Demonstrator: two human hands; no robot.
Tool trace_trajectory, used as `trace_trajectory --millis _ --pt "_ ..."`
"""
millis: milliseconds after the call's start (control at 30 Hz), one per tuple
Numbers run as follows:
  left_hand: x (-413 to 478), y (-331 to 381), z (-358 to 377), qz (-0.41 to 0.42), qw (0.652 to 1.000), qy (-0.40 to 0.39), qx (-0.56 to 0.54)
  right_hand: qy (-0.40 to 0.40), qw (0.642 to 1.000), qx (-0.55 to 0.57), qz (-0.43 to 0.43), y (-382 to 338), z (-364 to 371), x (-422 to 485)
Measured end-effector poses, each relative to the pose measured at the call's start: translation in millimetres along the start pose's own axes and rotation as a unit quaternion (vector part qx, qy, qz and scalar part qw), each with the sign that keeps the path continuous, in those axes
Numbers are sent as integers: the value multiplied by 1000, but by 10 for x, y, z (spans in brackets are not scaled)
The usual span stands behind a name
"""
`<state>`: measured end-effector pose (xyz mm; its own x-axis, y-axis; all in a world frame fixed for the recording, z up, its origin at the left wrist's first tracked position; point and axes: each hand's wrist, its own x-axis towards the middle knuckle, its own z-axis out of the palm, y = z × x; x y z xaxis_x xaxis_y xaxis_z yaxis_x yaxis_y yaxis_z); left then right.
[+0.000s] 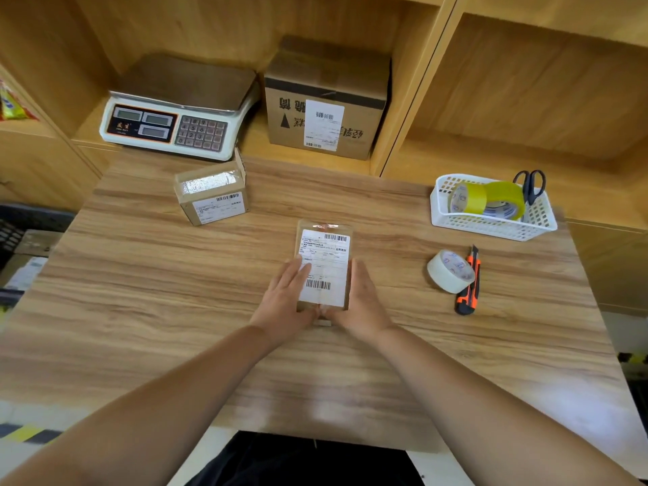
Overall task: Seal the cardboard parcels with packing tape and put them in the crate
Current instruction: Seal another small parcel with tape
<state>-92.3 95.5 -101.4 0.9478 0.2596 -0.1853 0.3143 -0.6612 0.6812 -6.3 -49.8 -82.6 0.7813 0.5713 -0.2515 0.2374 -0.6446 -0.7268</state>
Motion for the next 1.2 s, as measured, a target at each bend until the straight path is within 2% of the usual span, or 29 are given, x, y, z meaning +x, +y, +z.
trace_trajectory --millis 167,300,500,633,767,867,1033,1200 --pt "102 -23 -46 -5 999 -22 -24 -52 997 -28 47 118 72 224" --pt "168 -13 -39 -4 1000 8 -12 -46 994 -29 100 261 175 359" --pt "270 3 -53 -13 999 48 19 -20 994 -2 110 359 258 429" --pt "373 31 -147 -6 995 54 79 -11 997 -22 79 164 75 341" --pt "550 23 -293 -3 987 -29 158 -87 985 -147 -12 102 -132 398" --pt "746 7 -341 11 977 -81 198 -115 965 -233 -44 34 -195 529" --pt "1013 -16 -377 20 968 -121 217 -141 944 -296 -38 -12 -237 710" --pt "1205 16 -463 30 965 -105 238 -162 931 -325 -38 10 -267 811"
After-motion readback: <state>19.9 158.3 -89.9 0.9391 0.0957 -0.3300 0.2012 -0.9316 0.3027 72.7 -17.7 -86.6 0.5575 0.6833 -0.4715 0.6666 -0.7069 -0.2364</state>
